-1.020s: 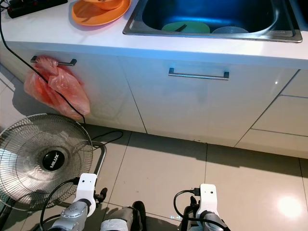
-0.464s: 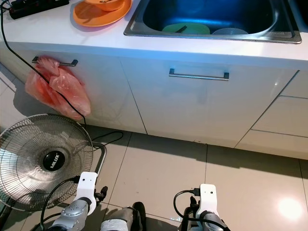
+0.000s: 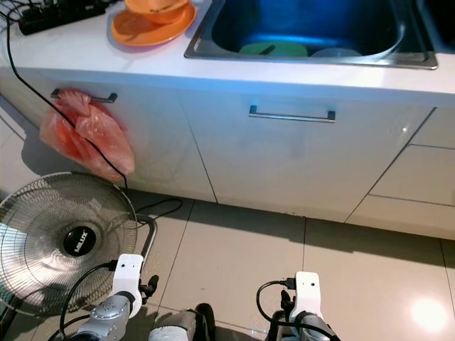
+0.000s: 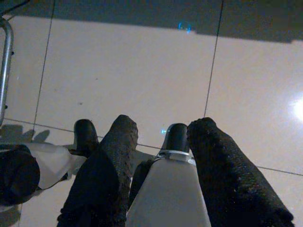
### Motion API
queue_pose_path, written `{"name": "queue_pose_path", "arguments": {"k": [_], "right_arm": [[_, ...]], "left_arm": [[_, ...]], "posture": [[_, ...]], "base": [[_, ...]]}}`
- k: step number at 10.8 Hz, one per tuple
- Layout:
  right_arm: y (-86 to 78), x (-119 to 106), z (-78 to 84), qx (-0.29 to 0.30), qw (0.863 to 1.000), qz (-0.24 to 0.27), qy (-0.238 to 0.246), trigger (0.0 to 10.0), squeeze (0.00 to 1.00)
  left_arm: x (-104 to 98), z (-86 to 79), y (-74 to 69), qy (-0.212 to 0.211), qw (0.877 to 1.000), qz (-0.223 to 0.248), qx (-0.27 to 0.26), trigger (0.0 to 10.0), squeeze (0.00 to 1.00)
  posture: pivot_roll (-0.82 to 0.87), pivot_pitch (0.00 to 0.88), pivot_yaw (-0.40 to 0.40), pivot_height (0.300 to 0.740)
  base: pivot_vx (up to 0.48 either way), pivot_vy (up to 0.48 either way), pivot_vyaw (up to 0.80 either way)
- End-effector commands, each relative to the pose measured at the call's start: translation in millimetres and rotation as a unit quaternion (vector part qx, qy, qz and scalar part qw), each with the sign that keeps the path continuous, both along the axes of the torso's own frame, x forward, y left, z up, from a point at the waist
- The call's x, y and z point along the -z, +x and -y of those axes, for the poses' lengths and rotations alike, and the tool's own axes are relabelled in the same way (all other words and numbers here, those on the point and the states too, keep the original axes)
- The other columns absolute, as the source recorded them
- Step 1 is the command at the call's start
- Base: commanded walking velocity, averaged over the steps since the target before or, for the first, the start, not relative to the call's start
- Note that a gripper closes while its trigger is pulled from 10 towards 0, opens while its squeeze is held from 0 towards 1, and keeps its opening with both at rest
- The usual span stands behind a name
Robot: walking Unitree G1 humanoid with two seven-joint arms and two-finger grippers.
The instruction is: Kitchen organization
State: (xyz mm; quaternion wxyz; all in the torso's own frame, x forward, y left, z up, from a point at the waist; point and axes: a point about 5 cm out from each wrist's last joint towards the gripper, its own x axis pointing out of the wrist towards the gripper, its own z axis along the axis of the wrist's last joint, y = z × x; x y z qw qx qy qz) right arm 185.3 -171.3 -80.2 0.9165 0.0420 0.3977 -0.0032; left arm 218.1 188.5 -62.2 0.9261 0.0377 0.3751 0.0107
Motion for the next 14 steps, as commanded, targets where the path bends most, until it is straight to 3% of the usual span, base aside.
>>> {"name": "queue_pose_path", "arguments": {"k": [1, 14], "right_arm": [[-5.5, 3.9, -5.1, -0.003, 1.0, -0.018, 0.008, 10.0, 0.0], [-4.1, 3.2, -6.0, -0.005, 1.0, -0.015, 0.013, 10.0, 0.0]], "left_arm": [[3.2, -5.6, -5.6, 0.003, 1.0, -0.014, -0.015, 10.0, 0.0], [4.6, -7.9, -8.5, 0.005, 1.0, -0.017, -0.021, 10.0, 0.0]], "posture": [[0.04, 0.155, 0.127, 0.74], [0.06, 0.199, 0.125, 0.74]], "base": [[0.0, 0.0, 0.0], [0.0, 0.0, 0.0]]}}
